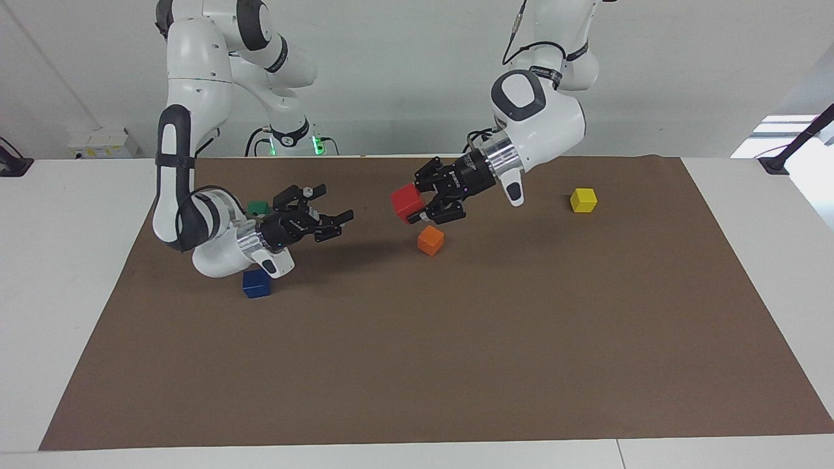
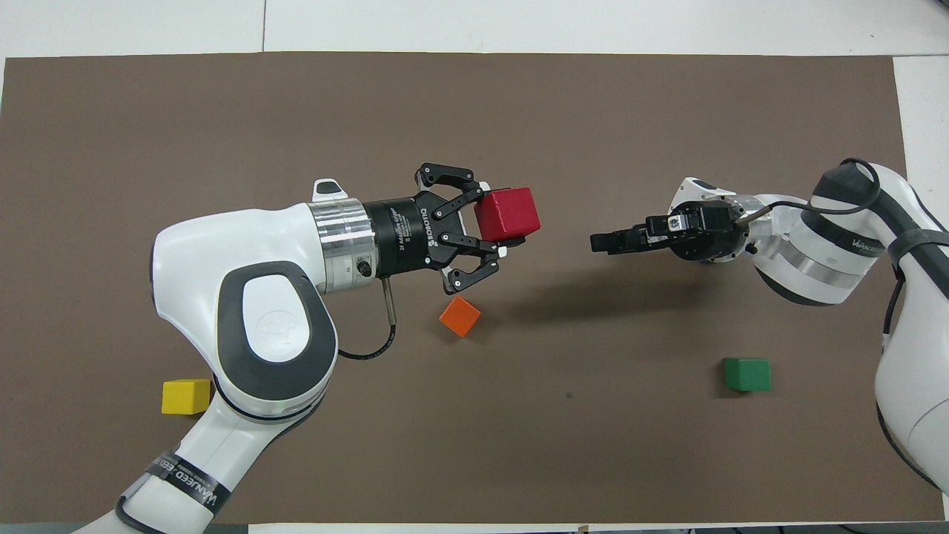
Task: Transfer red block to right arm and stack on blue block
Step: 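Lift the red cube with the left gripper while the right gripper approaches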
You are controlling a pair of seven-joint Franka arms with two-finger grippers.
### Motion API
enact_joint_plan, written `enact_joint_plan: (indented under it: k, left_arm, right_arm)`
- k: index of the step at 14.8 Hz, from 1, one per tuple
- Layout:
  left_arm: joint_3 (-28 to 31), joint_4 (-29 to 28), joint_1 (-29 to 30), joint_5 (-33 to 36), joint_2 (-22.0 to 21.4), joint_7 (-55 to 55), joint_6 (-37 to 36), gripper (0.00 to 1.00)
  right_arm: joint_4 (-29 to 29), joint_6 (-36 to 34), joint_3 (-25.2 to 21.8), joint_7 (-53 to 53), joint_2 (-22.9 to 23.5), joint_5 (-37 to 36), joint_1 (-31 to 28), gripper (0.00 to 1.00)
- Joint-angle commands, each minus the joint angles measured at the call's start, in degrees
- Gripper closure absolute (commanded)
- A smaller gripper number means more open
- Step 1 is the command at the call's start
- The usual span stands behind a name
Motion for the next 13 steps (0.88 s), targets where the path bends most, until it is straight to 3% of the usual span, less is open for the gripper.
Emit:
enact_joint_plan:
  k: [1,8,13]
  left_arm:
    - [0.9,-1.5,-2.6,-1.3,-1.5,-0.6,3.1,1.0]
    - [0.7,0.0,-8.5,-1.4,-0.3,-3.3,10.9,1.0]
    - [0.9,0.4,-8.6,-1.3,-0.1,-4.0,11.4,1.0]
  right_arm:
    - [-0.4,2.1,0.1,0.6,-0.4,2.0,0.8,0.0]
    - [-0.2,5.1,0.1,-0.4,-0.4,5.7,4.8,0.0]
    - [-0.1,7.6,0.1,-0.7,-0.4,6.6,6.3,0.0]
